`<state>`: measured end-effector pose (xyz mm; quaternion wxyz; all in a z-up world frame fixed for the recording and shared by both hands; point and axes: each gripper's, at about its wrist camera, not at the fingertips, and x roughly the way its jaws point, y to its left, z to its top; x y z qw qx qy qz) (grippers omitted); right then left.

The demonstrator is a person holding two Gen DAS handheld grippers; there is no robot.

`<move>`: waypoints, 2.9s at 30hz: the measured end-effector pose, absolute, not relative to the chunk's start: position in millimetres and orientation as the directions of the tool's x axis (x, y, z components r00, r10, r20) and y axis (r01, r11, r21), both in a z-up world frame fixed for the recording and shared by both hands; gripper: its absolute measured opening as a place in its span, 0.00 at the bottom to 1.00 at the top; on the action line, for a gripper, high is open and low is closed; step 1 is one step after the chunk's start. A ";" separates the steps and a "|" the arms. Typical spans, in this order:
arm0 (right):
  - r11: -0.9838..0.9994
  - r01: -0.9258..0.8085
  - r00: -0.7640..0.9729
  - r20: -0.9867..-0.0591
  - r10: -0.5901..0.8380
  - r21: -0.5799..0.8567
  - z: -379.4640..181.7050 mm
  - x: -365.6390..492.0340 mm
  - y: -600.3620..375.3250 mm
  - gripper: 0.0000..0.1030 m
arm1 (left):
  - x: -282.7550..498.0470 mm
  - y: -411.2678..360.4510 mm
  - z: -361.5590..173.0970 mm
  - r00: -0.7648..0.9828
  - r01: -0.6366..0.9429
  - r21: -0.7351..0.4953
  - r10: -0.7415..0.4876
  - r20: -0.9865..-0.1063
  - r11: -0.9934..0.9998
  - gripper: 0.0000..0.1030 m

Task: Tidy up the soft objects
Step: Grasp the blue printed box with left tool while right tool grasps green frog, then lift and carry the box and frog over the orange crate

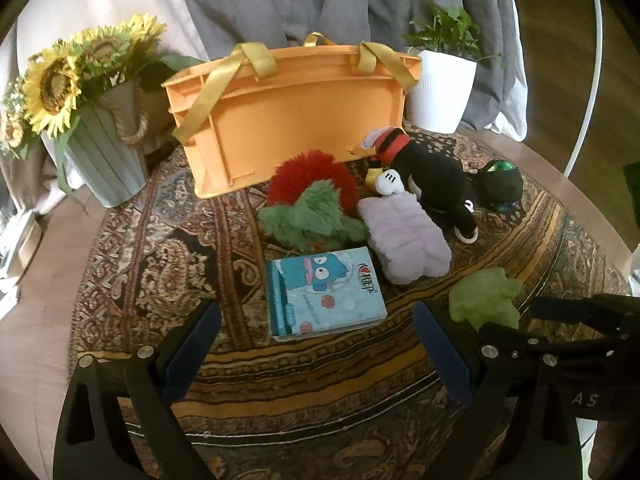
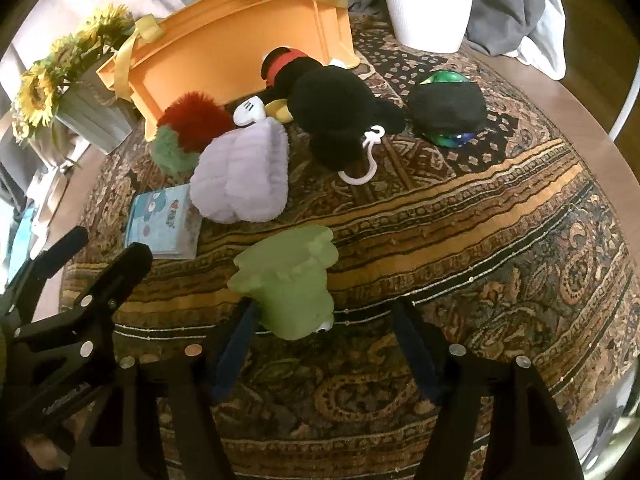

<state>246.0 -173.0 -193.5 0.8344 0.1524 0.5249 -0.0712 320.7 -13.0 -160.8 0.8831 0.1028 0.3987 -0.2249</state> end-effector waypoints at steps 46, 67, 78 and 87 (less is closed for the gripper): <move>0.968 0.128 0.538 -0.835 0.114 0.214 -160.1 271.1 -186.7 0.41 | 324.1 -27.3 -139.9 0.611 0.374 0.025 -0.226 -0.759 0.927 0.72; 0.983 0.005 0.727 -0.675 0.124 0.185 -65.4 274.6 -191.1 0.41 | 312.7 -24.0 -47.9 0.792 0.272 0.041 -0.199 -0.577 0.961 0.72; 0.983 -0.042 0.803 -0.579 0.140 0.180 -27.4 286.9 -195.5 0.41 | 316.3 -27.0 -8.1 0.860 0.233 0.051 -0.182 -0.477 0.971 0.72; 0.983 -0.075 0.843 -0.517 0.153 0.168 -3.9 306.6 -199.8 0.41 | 332.3 -33.6 18.3 0.893 0.225 0.053 -0.184 -0.411 0.973 0.72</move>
